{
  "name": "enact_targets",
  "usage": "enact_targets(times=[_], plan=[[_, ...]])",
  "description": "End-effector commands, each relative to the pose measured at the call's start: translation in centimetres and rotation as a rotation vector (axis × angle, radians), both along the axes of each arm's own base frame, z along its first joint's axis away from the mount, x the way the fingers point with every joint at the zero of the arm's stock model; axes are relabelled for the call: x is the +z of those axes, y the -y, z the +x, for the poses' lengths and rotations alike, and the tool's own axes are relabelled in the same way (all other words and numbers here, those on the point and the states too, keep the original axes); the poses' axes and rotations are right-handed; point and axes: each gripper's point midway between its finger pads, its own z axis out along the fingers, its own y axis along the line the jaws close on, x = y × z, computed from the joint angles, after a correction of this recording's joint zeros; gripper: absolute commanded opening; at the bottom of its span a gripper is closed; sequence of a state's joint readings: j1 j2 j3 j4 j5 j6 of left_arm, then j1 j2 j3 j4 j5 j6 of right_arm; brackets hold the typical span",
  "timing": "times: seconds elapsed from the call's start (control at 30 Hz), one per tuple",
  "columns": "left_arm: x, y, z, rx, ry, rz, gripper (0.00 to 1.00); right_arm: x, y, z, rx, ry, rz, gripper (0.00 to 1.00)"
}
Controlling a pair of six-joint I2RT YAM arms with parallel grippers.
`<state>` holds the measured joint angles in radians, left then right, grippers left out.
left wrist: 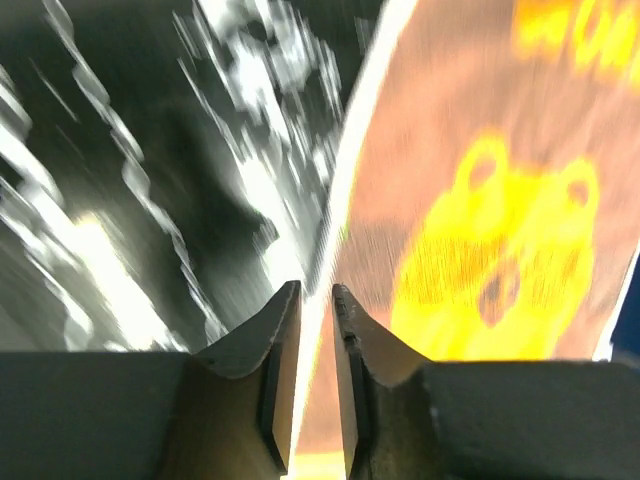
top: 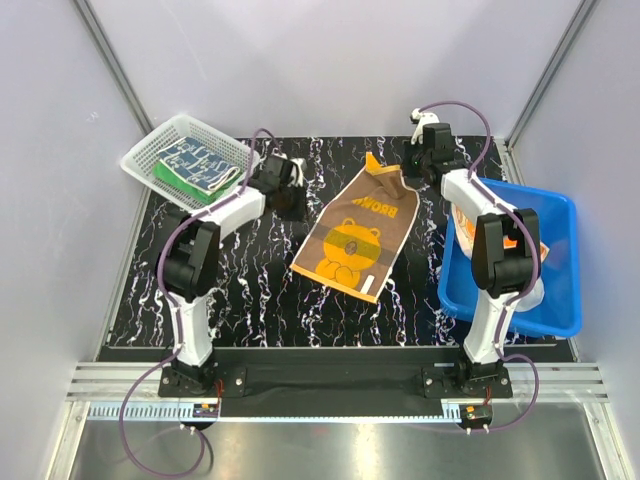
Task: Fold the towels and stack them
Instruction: Fold the towel
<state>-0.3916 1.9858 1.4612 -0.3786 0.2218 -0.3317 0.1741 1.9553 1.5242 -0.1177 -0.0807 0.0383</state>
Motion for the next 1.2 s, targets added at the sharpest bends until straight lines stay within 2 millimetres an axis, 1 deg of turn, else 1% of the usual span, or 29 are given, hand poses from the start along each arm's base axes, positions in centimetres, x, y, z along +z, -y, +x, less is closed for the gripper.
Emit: enact_targets(times=[0.0,0.03,0.1,0.13,0.17,0.23,0.27,0.33,0.37,0.4,0.43,0.47,0.5,0.53,0.6,0.63,0.7,0.73,0.77,0.8,0.83,0.87,0.9,0.93,0.97,1.03,1.07,1.1,1.17], plan=[[3.7,0.6,-1.8,0.021,0.08,0.012,0.24,1.8,1.6,1.0,-0.076,0.025,-0.041,0.0],[2.3,0.8,-3.9,0.011,0.046,0.044,0.25,1.4,0.9,0.6,-0.049,0.008,-0.016,0.0],[1.3,1.1,-5.7,0.004,0.026,0.055,0.25,1.8,-0.7,-0.3,0.025,0.004,0.053,0.0],[0.6,1.4,-6.6,0.013,0.01,0.051,0.25,1.2,-1.5,-1.1,0.059,-0.013,0.082,0.0],[-0.5,0.9,-7.8,0.026,-0.022,0.063,0.25,1.8,-3.0,-1.9,0.134,-0.014,0.126,0.0],[-2.1,0.2,-9.0,0.068,-0.071,0.069,0.25,1.3,-4.1,-3.1,0.18,-0.038,0.137,0.0],[-3.2,-0.5,-10.0,0.083,-0.104,0.09,0.25,1.4,-4.8,-4.0,0.214,-0.057,0.14,0.0],[-4.4,-1.7,-11.0,0.129,-0.141,0.124,0.24,0.7,-5.9,-5.6,0.269,-0.09,0.132,0.0],[-5.6,-2.4,-12.3,0.138,-0.173,0.145,0.24,0.8,-6.4,-6.7,0.298,-0.111,0.132,0.0],[-5.4,-2.4,-12.5,0.143,-0.165,0.127,0.24,0.6,-7.1,-7.5,0.322,-0.125,0.126,0.0],[-5.8,-2.6,-13.2,0.162,-0.18,0.12,0.24,-0.2,-7.4,-8.7,0.344,-0.153,0.118,0.0],[-6.6,-3.3,-14.3,0.172,-0.2,0.129,0.24,0.2,-7.7,-9.8,0.359,-0.164,0.119,0.0],[-6.5,-3.6,-14.4,0.188,-0.188,0.126,0.24,0.1,-8.0,-10.7,0.37,-0.173,0.121,0.0],[-6.6,-3.7,-14.8,0.202,-0.193,0.121,0.24,-0.8,-8.5,-12.2,0.388,-0.205,0.118,0.0],[-7.4,-4.3,-16.1,0.203,-0.223,0.128,0.24,-0.8,-8.6,-14.0,0.393,-0.228,0.109,0.0],[-7.0,-4.4,-16.3,0.22,-0.222,0.114,0.23,-2.0,-8.8,-15.4,0.393,-0.272,0.108,0.0],[-6.8,-4.6,-17.3,0.232,-0.226,0.094,0.22,-2.1,-8.9,-17.1,0.389,-0.294,0.118,0.0],[-6.3,-4.8,-18.3,0.25,-0.219,0.069,0.24,-3.2,-9.3,-18.9,0.397,-0.338,0.132,0.0],[-5.6,-4.7,-18.6,0.252,-0.203,0.043,0.27,-2.8,-9.6,-19.9,0.41,-0.336,0.143,0.0],[-5.1,-4.6,-18.7,0.256,-0.19,0.022,0.32,-3.0,-9.7,-20.8,0.413,-0.349,0.152,0.0],[-4.5,-4.5,-18.9,0.25,-0.184,-0.001,0.37,-4.0,-9.5,-22.3,0.402,-0.388,0.17,0.0],[-2.5,-4.0,-18.1,0.237,-0.131,-0.036,0.42,-3.3,-9.7,-22.9,0.409,-0.367,0.185,0.0],[-1.6,-4.0,-17.5,0.229,-0.103,-0.032,0.45,-3.4,-9.5,-23.4,0.4,-0.371,0.19,0.0],[-0.5,-4.0,-16.7,0.205,-0.064,-0.022,0.48,-4.3,-9.1,-24.3,0.384,-0.397,0.193,0.0],[1.8,-3.2,-14.8,0.19,-0.007,-0.041,0.53,-3.9,-9.0,-24.8,0.385,-0.389,0.202,0.0],[2.9,-3.5,-13.1,0.168,0.021,-0.003,0.55,-4.7,-8.8,-26.0,0.372,-0.427,0.224,0.0],[5.3,-2.8,-11.2,0.157,0.071,-0.03,0.55,-4.5,-9.0,-26.4,0.386,-0.425,0.241,0.0],[4.4,-2.6,-10.4,0.146,0.042,-0.012,0.55,-4.5,-9.2,-26.8,0.395,-0.429,0.252,0.0],[4.9,-1.6,-8.8,0.075,0.034,-0.064,0.55,-4.9,-9.0,-27.3,0.377,-0.443,0.261,0.0]])
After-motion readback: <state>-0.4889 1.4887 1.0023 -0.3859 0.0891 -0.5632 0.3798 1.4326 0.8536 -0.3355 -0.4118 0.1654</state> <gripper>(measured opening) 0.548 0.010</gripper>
